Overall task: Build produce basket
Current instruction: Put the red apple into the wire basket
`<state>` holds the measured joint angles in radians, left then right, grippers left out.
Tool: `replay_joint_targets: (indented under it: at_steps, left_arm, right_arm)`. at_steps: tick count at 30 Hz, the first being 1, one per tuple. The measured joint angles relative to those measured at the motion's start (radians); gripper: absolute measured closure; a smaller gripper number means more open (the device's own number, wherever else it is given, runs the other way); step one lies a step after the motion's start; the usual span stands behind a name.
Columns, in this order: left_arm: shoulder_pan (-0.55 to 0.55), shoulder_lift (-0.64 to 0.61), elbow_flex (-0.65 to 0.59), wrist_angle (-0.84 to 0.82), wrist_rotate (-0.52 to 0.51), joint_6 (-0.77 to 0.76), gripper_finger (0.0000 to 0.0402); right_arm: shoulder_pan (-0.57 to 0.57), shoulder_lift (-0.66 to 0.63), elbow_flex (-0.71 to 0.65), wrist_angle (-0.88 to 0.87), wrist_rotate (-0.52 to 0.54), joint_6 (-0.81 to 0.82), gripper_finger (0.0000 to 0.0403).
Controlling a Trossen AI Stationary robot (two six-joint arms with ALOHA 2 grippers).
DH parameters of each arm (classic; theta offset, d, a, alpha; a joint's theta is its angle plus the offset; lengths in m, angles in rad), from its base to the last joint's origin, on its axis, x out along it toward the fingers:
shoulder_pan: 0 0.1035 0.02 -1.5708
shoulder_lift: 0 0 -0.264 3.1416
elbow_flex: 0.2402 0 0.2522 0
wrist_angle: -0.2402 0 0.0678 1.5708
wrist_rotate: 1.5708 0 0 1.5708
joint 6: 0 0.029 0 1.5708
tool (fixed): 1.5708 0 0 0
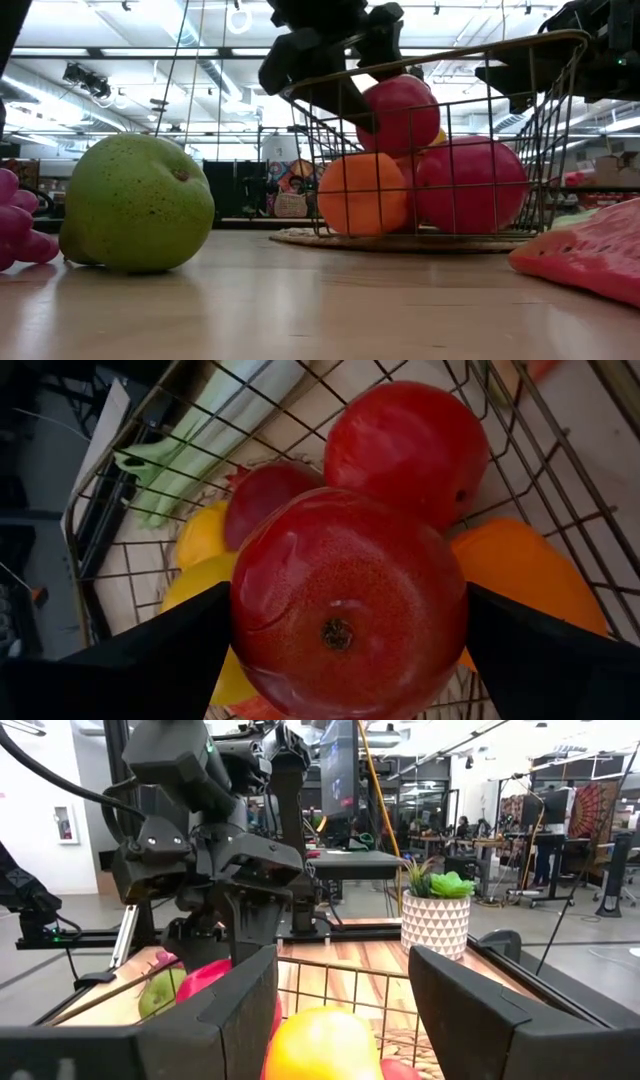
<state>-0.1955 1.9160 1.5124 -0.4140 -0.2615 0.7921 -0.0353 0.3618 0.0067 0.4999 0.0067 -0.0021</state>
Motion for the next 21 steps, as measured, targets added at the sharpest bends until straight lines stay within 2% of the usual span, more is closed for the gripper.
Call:
replay_joint_targets:
  at_steps: [9, 21]
  left_arm:
    - [-0.002, 0.000, 0.000, 0.052, 0.007, -0.005, 0.0035]
    - [0.002, 0.000, 0.000, 0.109, 0.037, -0.150, 0.0035]
  right_arm:
    - [0.000, 0.000, 0.000, 0.000, 0.000, 0.000, 0.0172]
    - [0.000, 0.000, 0.000, 0.000, 0.000, 0.000, 0.0172]
